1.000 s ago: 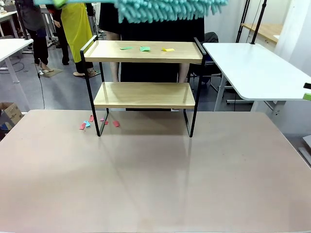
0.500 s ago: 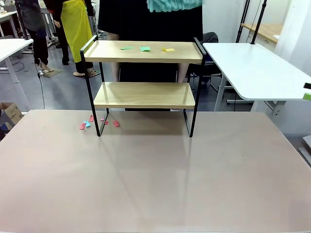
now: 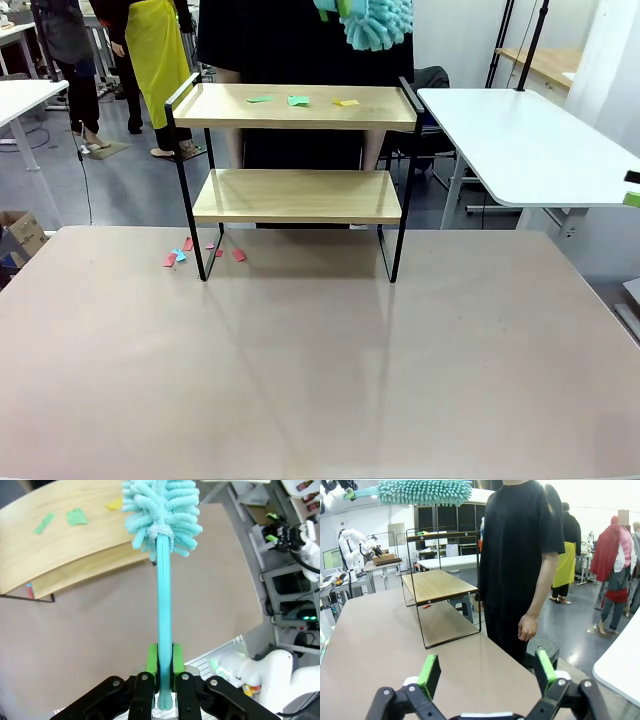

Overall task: Clean the shelf.
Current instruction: Clean the specific section of the Shelf indicated by the human with the Duster.

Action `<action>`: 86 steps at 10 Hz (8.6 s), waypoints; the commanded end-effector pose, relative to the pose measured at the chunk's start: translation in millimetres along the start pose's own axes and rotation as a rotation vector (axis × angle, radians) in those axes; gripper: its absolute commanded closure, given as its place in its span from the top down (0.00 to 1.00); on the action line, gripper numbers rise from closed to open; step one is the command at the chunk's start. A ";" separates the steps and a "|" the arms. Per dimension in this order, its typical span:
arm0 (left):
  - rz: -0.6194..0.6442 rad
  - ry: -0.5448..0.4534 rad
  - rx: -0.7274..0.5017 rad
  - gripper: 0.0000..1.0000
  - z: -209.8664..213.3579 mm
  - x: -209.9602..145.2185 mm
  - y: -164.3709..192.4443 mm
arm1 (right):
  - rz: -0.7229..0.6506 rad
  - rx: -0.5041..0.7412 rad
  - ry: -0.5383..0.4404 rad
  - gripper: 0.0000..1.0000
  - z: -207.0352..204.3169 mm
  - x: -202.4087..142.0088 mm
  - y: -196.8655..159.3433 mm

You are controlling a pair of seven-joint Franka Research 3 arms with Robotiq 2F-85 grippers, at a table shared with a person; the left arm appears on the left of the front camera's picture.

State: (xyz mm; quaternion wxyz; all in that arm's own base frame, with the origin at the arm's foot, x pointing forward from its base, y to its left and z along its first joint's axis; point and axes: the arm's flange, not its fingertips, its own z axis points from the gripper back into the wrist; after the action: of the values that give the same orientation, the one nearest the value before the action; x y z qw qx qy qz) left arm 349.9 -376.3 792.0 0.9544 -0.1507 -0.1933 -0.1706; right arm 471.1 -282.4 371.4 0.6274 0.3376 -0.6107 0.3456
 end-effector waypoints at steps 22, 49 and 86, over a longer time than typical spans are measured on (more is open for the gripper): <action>0.274 -0.040 0.216 0.14 -145.9 -18.1 -91.4 | -0.010 -0.003 0.033 1.00 -2.2 6.8 2.1; 0.356 0.063 0.766 0.14 -43.2 -33.1 111.5 | -0.010 -0.003 0.033 1.00 -2.2 6.8 2.1; -1.357 0.841 0.106 0.14 23.5 -170.4 349.5 | -0.010 -0.003 0.033 1.00 -2.2 6.8 2.1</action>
State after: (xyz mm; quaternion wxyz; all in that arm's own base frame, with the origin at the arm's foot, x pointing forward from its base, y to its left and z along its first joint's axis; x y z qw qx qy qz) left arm 337.3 -8.4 673.4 0.6542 0.1045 0.1327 -0.7372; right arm 470.7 -280.9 370.7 0.6282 0.3373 -0.6106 0.3447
